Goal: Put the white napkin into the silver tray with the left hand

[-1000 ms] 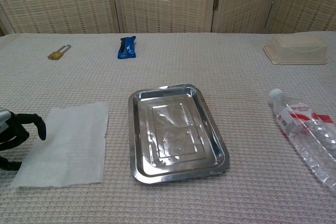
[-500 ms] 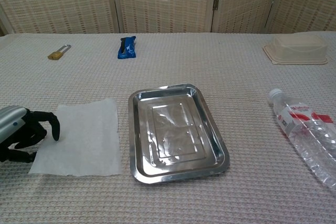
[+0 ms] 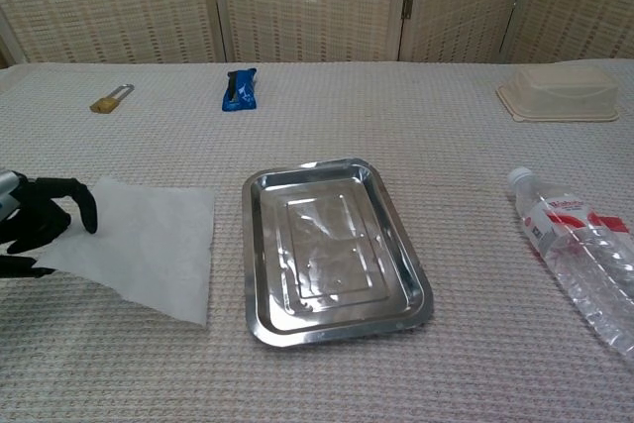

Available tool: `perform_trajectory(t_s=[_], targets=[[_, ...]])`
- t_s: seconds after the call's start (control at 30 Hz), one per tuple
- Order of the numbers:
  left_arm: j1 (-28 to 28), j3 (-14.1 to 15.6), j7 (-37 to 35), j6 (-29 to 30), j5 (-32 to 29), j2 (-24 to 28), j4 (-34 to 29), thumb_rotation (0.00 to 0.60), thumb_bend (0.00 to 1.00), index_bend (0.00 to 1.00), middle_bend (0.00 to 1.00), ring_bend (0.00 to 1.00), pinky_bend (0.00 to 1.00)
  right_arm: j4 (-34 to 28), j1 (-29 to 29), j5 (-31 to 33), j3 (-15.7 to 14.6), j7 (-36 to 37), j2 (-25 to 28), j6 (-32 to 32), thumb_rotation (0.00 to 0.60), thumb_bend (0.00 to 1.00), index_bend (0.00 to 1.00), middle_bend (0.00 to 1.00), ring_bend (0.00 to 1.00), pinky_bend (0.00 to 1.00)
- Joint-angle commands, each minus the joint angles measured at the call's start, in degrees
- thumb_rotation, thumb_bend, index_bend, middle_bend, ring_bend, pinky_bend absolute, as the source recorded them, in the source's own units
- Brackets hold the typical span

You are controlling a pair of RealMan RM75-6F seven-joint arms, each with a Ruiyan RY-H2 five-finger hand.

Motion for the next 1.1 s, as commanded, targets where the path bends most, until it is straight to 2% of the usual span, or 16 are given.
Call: perform_trajectory(t_s=[0.03,0.3,0.47,0.6,0.77,1.1], targets=[[-0.7,-2.1,-0.2,2.3,-1.8,0.8,-1.9,0.600,0.68,0.63,1.00,1.00,1.00,0.0,0.1,0.0,-0.1,0.0,0.0,-0.2,0.600,0.32,0.00,0.00,0.00,0.00],[-4.2,-5.2,3.0,5.5,-3.4,3.6,-7.1,0.600,0.69,0.64,1.00,1.00,1.00,0.1,0.0,1.0,0.5,0.2,0.1,-0.1,0.600,0.32,0.00,0.00,0.00,0.00],[-6.2,-4.9,8.2,6.7,-2.0,5.7,-12.3,0.600,0.69,0.64,1.00,1.00,1.00,-0.1,0.0,0.8,0.5,1.1,0.4,0.1,0.600,0.32,0.00,0.00,0.00,0.00],[-10.5,-5.2,16.8,2.8,-0.7,7.9,-20.1,0.600,0.70,0.64,1.00,1.00,1.00,-1.1,-0.5,0.3,0.4,3.3,1.8,1.5,0.600,0.32,0.00,0.00,0.00,0.00],[-15.4,-7.1,26.8,-1.7,-0.1,10.0,-29.2,0.600,0.70,0.63,1.00,1.00,1.00,-1.6,-1.1,0.1,0.4,6.0,3.5,2.9,0.600,0.32,0.00,0.00,0.00,0.00],[-21.8,-11.6,36.1,-6.9,-0.4,9.8,-36.3,0.600,0.71,0.63,1.00,1.00,1.00,-1.9,-2.8,0.4,1.4,11.1,6.2,7.1,0.600,0.32,0.00,0.00,0.00,0.00]])
